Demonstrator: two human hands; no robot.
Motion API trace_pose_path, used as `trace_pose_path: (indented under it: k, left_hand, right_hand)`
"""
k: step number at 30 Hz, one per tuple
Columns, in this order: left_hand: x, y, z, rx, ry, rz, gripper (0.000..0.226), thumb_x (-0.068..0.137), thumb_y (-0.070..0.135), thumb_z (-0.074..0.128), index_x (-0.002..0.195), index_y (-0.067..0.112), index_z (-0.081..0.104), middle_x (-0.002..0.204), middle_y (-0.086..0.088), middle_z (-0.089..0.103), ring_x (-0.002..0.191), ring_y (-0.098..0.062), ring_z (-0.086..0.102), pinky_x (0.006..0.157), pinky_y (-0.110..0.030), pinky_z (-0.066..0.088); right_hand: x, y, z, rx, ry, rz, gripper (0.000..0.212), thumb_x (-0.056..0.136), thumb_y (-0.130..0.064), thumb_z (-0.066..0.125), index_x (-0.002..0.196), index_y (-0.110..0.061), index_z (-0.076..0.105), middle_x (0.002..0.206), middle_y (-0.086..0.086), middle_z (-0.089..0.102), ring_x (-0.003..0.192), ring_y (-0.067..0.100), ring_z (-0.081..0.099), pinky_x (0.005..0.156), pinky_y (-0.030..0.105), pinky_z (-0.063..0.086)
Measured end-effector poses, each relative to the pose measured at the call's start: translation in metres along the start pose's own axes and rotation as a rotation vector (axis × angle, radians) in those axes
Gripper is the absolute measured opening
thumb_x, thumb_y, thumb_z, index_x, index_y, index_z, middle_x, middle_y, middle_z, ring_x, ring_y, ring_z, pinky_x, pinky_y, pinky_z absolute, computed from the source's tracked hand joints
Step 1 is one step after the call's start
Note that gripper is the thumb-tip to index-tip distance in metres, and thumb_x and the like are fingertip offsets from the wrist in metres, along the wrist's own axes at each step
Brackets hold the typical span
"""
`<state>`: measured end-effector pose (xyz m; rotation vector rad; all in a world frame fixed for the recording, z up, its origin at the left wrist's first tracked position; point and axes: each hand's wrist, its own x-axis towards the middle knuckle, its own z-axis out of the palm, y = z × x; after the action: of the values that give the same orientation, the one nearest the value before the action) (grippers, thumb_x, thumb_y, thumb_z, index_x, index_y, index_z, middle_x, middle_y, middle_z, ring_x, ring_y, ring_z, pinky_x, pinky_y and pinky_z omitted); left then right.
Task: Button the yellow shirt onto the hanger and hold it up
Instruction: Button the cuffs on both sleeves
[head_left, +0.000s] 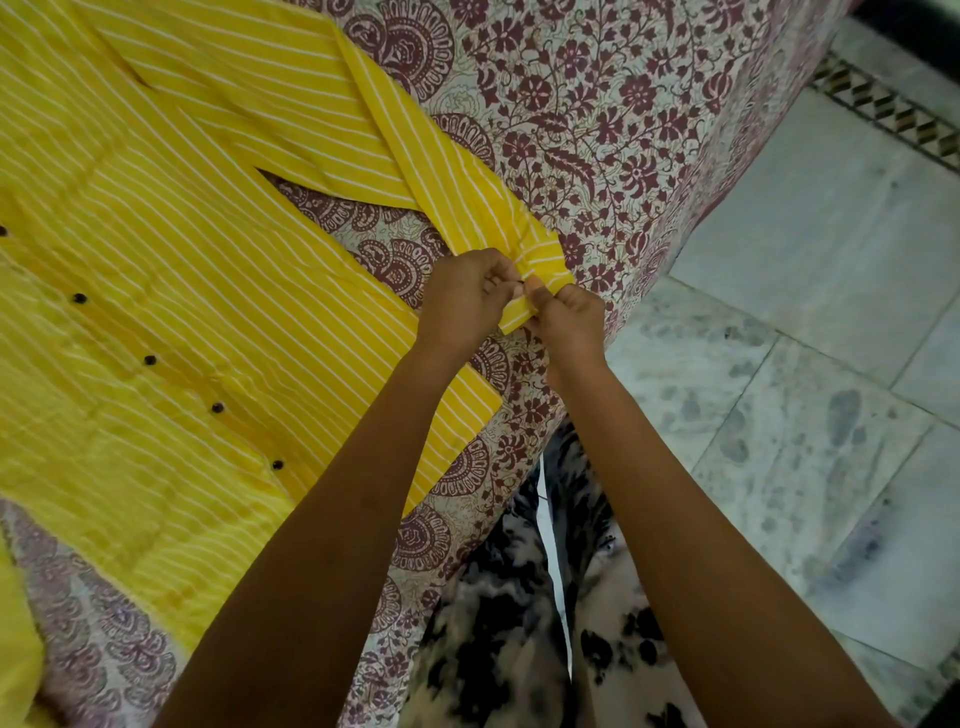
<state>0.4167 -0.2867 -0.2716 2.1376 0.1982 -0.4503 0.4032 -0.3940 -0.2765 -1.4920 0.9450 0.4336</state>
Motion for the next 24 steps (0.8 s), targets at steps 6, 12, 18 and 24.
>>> trace_pose_path:
  k: [6, 12, 18, 24]
  left_hand:
    - [0.004, -0.001, -0.007, 0.022, -0.193, -0.089, 0.006, 0.088, 0.005, 0.056, 0.086, 0.004, 0.062, 0.077, -0.011, 0.063, 0.073, -0.027, 0.058, 0.064, -0.028, 0.046]
    - [0.018, 0.016, -0.027, -0.263, -0.492, -0.359, 0.014, 0.094, 0.009, 0.049, 0.082, 0.006, 0.055, 0.072, -0.003, 0.052, 0.067, -0.012, 0.05, 0.057, -0.013, 0.048]
    - [0.024, 0.02, -0.027, -0.3, -0.466, -0.479, 0.022, 0.094, 0.009, 0.048, 0.074, 0.012, 0.055, 0.068, -0.003, 0.05, 0.061, -0.011, 0.047, 0.054, -0.017, 0.043]
    - [0.008, 0.02, -0.015, -0.44, -0.149, -0.492, 0.016, 0.092, 0.013, 0.053, 0.078, 0.014, 0.059, 0.066, -0.002, 0.049, 0.056, -0.01, 0.045, 0.048, -0.017, 0.039]
  right_hand:
    - [0.0, 0.003, -0.004, -0.097, -0.098, 0.05, 0.037, 0.09, -0.021, 0.058, 0.076, 0.013, 0.055, 0.074, 0.035, 0.054, 0.059, 0.022, 0.057, 0.058, 0.032, 0.055]
    - [0.004, -0.006, -0.01, 0.097, -0.403, 0.236, 0.026, 0.099, -0.023, 0.039, 0.104, -0.006, 0.057, 0.094, 0.007, 0.064, 0.091, 0.021, 0.061, 0.089, 0.034, 0.051]
    - [0.002, -0.007, -0.009, 0.052, -0.358, 0.176, 0.023, 0.097, -0.023, 0.044, 0.096, -0.006, 0.06, 0.081, 0.007, 0.057, 0.072, 0.015, 0.056, 0.064, 0.022, 0.05]
    - [-0.003, -0.005, -0.006, -0.149, -0.198, -0.015, 0.028, 0.092, -0.02, 0.053, 0.078, 0.003, 0.052, 0.072, 0.01, 0.045, 0.061, 0.019, 0.043, 0.061, 0.032, 0.037]
